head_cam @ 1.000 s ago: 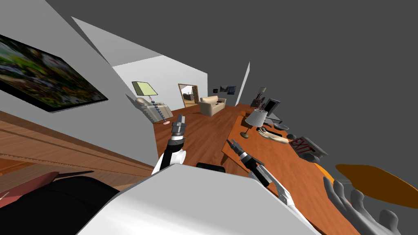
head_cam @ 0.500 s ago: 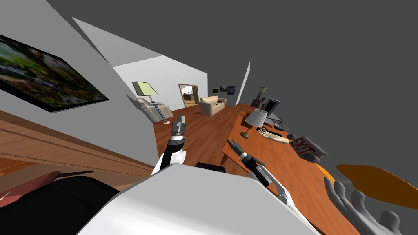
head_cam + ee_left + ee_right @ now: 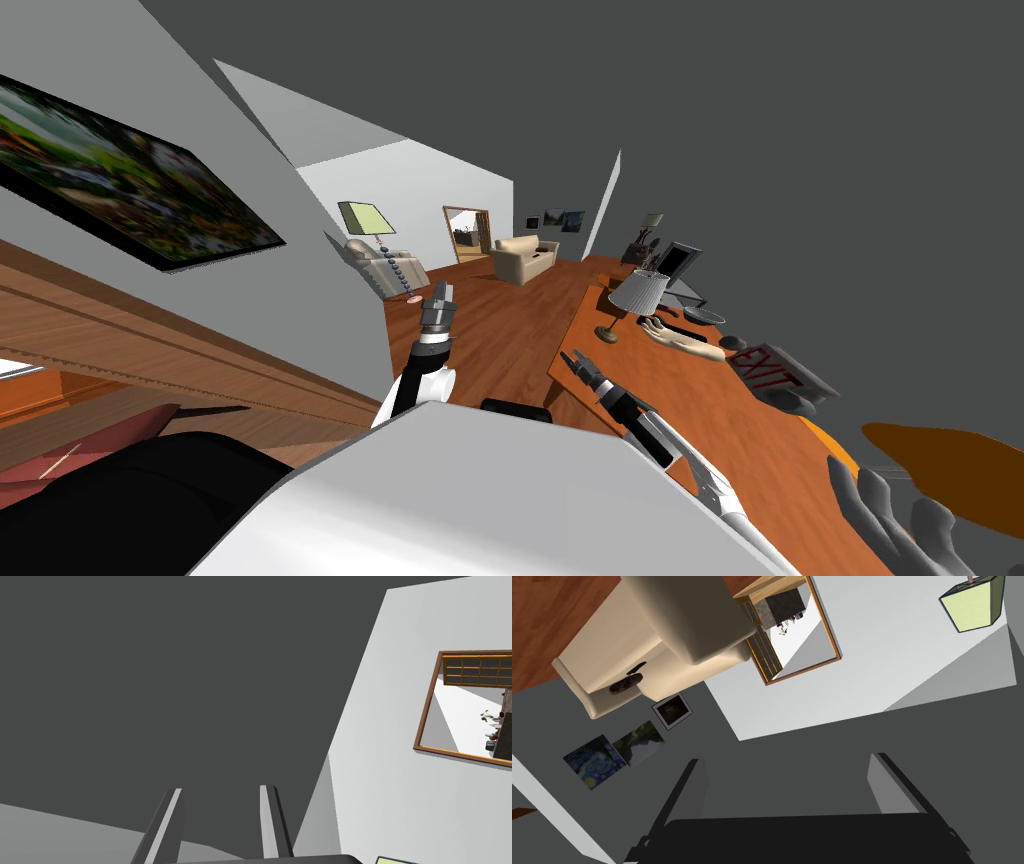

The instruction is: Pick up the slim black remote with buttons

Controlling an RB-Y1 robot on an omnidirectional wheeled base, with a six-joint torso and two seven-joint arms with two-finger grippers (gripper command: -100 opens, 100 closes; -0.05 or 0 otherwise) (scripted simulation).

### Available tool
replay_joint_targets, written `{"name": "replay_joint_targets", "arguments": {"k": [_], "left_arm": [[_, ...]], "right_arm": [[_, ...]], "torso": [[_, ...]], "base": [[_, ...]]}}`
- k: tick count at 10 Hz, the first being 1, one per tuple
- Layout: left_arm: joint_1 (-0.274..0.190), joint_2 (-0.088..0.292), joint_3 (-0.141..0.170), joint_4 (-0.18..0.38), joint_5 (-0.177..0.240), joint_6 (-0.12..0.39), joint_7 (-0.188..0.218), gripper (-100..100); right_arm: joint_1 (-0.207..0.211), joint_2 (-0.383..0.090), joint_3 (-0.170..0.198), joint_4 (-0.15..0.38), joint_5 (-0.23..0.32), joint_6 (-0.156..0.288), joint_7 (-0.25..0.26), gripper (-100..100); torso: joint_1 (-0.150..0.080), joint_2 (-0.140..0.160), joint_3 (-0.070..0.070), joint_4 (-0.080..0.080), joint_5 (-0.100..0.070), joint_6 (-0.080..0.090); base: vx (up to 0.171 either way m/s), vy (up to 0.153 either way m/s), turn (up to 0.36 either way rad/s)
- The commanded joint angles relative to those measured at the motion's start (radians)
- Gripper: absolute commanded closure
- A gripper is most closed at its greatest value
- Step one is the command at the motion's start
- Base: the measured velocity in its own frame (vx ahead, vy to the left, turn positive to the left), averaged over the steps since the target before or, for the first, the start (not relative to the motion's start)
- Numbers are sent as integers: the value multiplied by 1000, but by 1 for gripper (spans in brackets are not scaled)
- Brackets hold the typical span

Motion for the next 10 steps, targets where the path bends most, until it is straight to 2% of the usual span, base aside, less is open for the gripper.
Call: {"name": "replay_joint_targets", "arguments": {"k": [1, 4, 6, 7, 10], "left_arm": [[0, 0, 0, 0, 0, 0, 0, 0], [0, 0, 0, 0, 0, 0, 0, 0], [0, 0, 0, 0, 0, 0, 0, 0], [0, 0, 0, 0, 0, 0, 0, 0], [0, 0, 0, 0, 0, 0, 0, 0]], "right_arm": [[4, -42, 1, 24, 10, -2, 11, -100], [5, -115, 6, 84, 33, -11, 41, -100], [5, -115, 6, 84, 33, -11, 41, -100], [6, -140, 8, 105, 40, -14, 52, -100], [6, -140, 8, 105, 40, -14, 52, -100]], "torso": [[0, 0, 0, 0, 0, 0], [1, 0, 0, 0, 0, 0], [0, 1, 0, 0, 0, 0], [-1, 1, 1, 0, 0, 0], [0, 1, 1, 0, 0, 0]], "base": [[20, 36, 101], [15, 28, 78], [4, 7, 20], [8, 14, 39], [6, 10, 28]]}}
